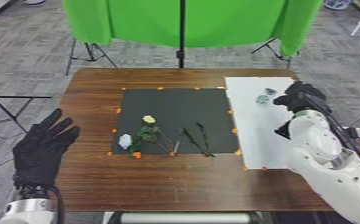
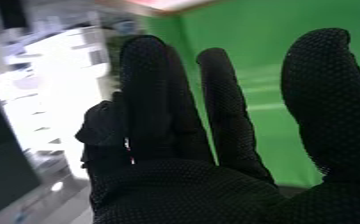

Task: Arrange flowers

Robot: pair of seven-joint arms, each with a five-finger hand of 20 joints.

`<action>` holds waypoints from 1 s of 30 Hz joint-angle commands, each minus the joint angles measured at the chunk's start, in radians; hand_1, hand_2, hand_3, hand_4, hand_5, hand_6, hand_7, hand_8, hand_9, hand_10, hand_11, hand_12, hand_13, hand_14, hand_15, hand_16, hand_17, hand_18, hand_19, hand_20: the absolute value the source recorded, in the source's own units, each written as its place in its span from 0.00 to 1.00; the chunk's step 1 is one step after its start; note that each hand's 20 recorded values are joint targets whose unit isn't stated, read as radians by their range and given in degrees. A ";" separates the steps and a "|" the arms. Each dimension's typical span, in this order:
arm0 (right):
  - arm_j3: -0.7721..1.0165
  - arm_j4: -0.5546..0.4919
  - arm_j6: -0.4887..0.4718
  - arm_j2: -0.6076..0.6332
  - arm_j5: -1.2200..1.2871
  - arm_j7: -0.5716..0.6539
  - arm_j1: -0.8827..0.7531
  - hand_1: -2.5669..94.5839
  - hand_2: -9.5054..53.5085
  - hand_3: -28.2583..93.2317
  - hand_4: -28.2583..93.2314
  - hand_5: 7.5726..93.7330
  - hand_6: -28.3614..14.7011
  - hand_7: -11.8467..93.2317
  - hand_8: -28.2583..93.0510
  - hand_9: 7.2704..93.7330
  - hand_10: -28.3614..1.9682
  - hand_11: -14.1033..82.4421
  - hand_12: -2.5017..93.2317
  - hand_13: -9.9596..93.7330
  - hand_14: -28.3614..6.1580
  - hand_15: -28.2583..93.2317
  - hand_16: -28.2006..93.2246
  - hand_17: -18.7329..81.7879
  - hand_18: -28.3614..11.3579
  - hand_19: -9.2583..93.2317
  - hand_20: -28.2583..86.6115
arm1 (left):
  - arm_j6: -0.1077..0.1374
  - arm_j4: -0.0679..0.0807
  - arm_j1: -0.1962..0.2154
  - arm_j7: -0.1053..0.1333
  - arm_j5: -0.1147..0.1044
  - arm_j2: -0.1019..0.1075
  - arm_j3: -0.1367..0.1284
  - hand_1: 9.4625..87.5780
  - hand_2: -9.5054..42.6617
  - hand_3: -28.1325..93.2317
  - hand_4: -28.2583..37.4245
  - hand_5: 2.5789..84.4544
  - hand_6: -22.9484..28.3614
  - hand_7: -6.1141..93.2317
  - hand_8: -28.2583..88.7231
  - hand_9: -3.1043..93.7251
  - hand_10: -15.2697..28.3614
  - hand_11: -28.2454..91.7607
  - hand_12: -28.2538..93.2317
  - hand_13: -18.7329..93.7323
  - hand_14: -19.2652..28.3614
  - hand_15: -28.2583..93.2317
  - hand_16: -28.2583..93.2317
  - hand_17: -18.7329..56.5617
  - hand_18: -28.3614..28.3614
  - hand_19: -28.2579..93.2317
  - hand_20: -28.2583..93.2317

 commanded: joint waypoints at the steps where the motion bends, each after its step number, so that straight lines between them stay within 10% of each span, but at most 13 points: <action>1: 0.015 0.061 -0.072 0.041 -0.021 0.046 -0.002 0.36 0.00 0.89 0.00 0.50 0.65 0.26 0.12 0.47 0.26 0.32 0.16 0.56 0.34 0.87 0.29 0.40 0.13 1.00 0.73 | 0.001 0.013 -0.012 -0.026 0.005 -0.028 0.009 0.14 0.32 0.89 0.00 0.46 0.65 0.19 0.16 0.39 0.80 0.46 0.33 0.41 0.99 0.71 0.16 0.19 1.00 0.66 0.54; 14: -0.026 0.153 -0.157 0.011 0.021 0.092 -0.020 0.38 0.00 0.90 0.00 0.49 0.67 0.26 0.12 0.49 0.23 0.30 0.16 0.56 0.31 0.87 0.27 0.39 0.12 1.00 0.73 | -0.002 0.022 -0.030 -0.053 0.010 -0.042 0.011 0.14 0.32 0.89 0.00 0.46 0.65 0.19 0.16 0.39 0.80 0.46 0.33 0.41 0.99 0.70 0.16 0.19 1.00 0.66 0.55; 23: -0.202 0.222 0.080 0.035 -0.093 0.102 0.043 0.61 0.00 0.78 0.00 0.90 0.76 0.24 0.23 0.96 0.65 0.22 0.28 0.88 0.68 0.74 0.37 0.55 0.11 1.00 0.75 | -0.040 0.020 -0.037 -0.089 0.028 -0.042 0.015 0.14 0.32 0.89 0.00 0.46 0.65 0.19 0.16 0.39 0.80 0.45 0.33 0.40 0.99 0.71 0.16 0.19 1.00 0.66 0.55; 30: -0.218 0.108 0.211 0.052 -0.168 0.073 0.041 0.65 0.00 0.77 0.00 0.96 0.73 0.24 0.24 1.00 0.73 0.33 0.30 0.92 0.72 0.74 0.39 0.60 0.15 1.00 0.75 | -0.044 0.020 -0.027 -0.108 0.035 -0.056 0.005 0.14 0.31 0.89 0.00 0.46 0.65 0.19 0.16 0.39 0.81 0.45 0.33 0.40 0.99 0.70 0.16 0.19 1.00 0.66 0.55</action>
